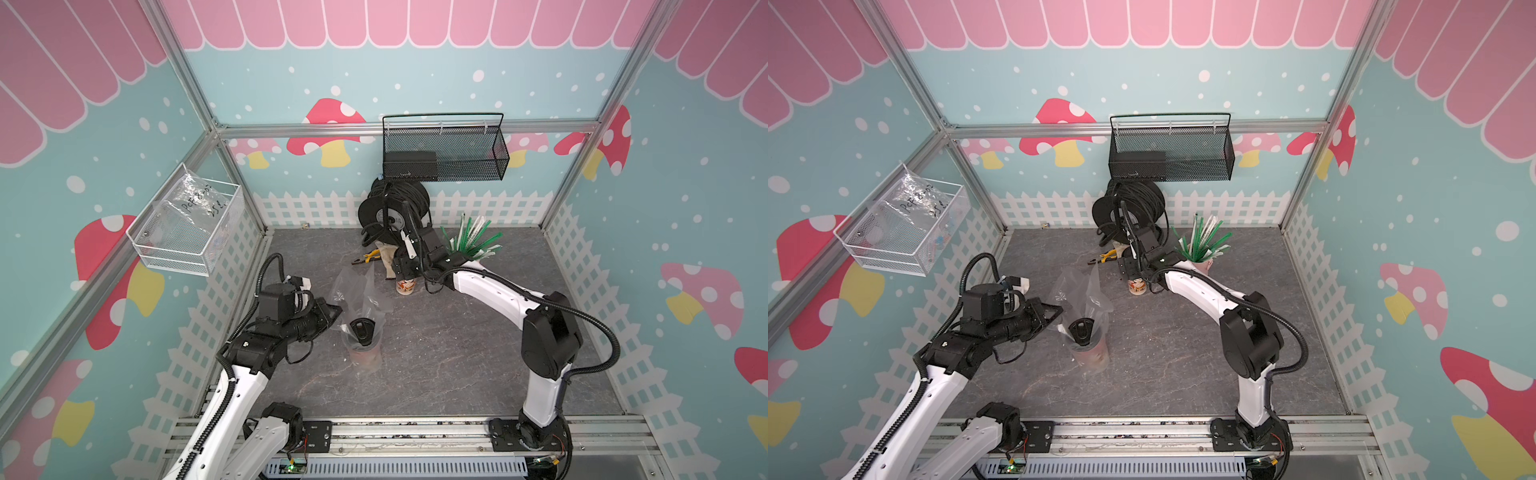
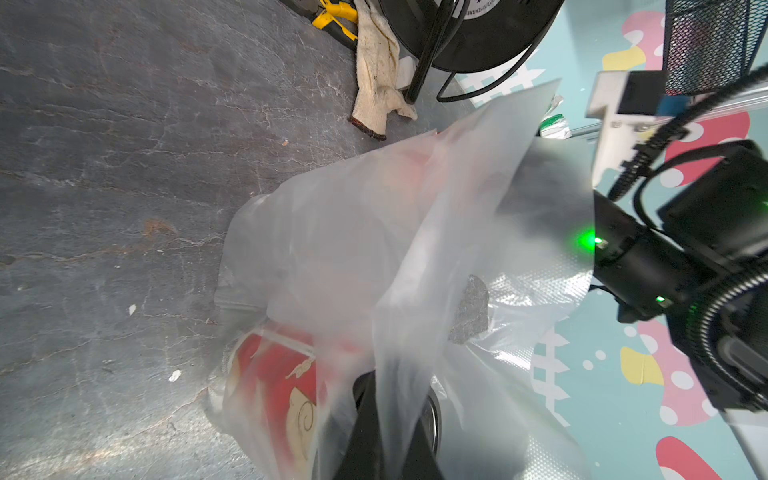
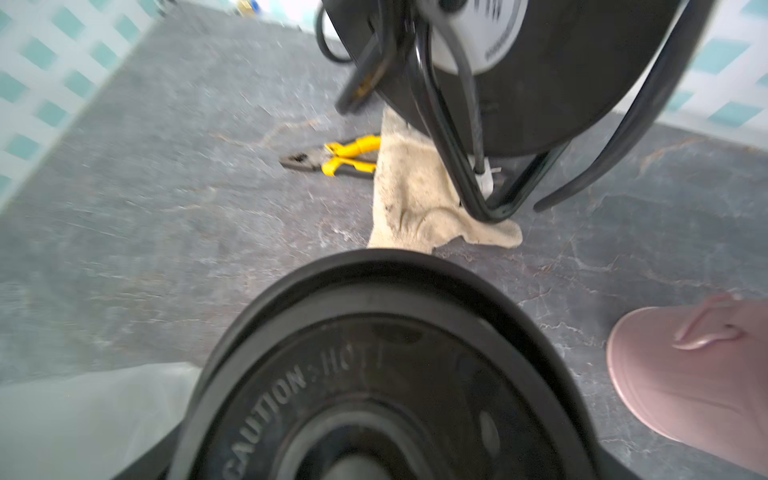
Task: Pack milk tea into plastic carrier bags
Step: Pick up the milk tea cup at the center of the board.
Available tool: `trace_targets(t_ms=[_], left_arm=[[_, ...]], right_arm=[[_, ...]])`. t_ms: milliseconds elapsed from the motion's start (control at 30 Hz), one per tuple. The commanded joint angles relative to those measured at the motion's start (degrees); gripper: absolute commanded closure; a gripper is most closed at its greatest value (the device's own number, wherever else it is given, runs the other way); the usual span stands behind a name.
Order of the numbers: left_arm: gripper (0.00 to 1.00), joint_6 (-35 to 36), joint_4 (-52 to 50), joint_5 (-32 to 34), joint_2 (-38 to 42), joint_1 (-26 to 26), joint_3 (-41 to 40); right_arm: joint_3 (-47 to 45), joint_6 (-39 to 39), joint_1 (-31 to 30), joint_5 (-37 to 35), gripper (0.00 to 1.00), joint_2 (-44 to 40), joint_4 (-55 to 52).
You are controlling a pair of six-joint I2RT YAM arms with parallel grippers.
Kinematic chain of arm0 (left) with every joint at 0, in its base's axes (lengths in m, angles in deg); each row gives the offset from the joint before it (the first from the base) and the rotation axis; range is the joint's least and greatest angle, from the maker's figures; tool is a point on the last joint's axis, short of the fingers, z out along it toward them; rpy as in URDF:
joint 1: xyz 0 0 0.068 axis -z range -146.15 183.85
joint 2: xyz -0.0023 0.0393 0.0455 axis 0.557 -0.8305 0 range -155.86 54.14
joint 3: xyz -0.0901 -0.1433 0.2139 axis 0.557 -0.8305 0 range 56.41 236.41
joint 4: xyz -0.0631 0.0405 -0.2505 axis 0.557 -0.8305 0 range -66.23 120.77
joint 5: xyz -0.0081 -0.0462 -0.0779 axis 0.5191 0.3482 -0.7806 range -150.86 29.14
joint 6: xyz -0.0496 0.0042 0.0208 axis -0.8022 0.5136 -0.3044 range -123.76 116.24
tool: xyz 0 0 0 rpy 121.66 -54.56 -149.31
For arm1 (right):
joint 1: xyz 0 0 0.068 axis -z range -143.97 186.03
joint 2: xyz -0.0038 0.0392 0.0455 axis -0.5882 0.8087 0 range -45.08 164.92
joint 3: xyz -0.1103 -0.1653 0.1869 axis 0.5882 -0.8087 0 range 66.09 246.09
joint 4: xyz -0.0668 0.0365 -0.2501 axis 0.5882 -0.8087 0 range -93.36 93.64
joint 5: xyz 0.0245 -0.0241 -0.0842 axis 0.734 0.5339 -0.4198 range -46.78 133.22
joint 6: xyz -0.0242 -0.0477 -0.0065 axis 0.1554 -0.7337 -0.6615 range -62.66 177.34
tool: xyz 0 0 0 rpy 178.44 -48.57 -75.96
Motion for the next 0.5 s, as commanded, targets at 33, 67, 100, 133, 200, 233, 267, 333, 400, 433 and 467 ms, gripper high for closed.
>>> trace_targets(t_ms=[33,67,100,133,200,233,267,333,400,433,467], left_arm=[[1.0,0.35,-0.3,-0.51,0.08,-0.33,1.56],[1.0,0.41,-0.32,-0.66,0.0,-0.33,1.68],[1.0,0.43,-0.29,-0.76,-0.07,-0.4,1.79],[1.0,0.4,-0.18,-0.76,-0.08,-0.31,1.86],[1.0,0.48,-0.12,-0.7,-0.09,-0.37,2.06],[1.0,0.55,-0.06,-0.63,-0.18,-0.4,2.16],[1.0,0.59,-0.08,-0.67,-0.3,-0.42,2.24],[1.0,0.65,-0.03,-0.72,-0.59,-0.4,2.26],[1.0,0.68,0.13,-0.97,-0.87,-0.4,2.16],[1.0,0.65,0.21,-0.99,-0.87,-0.43,2.09],[1.0,0.67,0.3,-1.02,-0.89,-0.35,2.01]], right_arm=[[0.04,-1.24,-0.25,4.37,0.17,-8.27,-1.34],[0.07,-1.57,-0.68,5.04,0.18,-10.2,-2.07],[0.24,-2.01,-1.43,5.01,0.19,-11.96,-2.73],[0.56,-2.39,-2.32,4.51,0.19,-13.43,-3.26],[2.51,-3.75,-4.72,2.43,0.19,-15.98,-4.86],[3.69,-4.21,-5.77,1.17,0.19,-16.47,-5.62],[5.61,-4.48,-6.96,-0.12,0.18,-16.87,-6.82],[10.1,-5.35,-9.12,-2.09,0.19,-16.37,-9.41],[15.25,-6.47,-11.5,-4.14,0.2,-14.93,-11.47],[17.23,-7.08,-12.3,-4.16,0.21,-14.08,-12.06],[19.73,-7.34,-13.19,-4.51,0.21,-13.05,-12.84]])
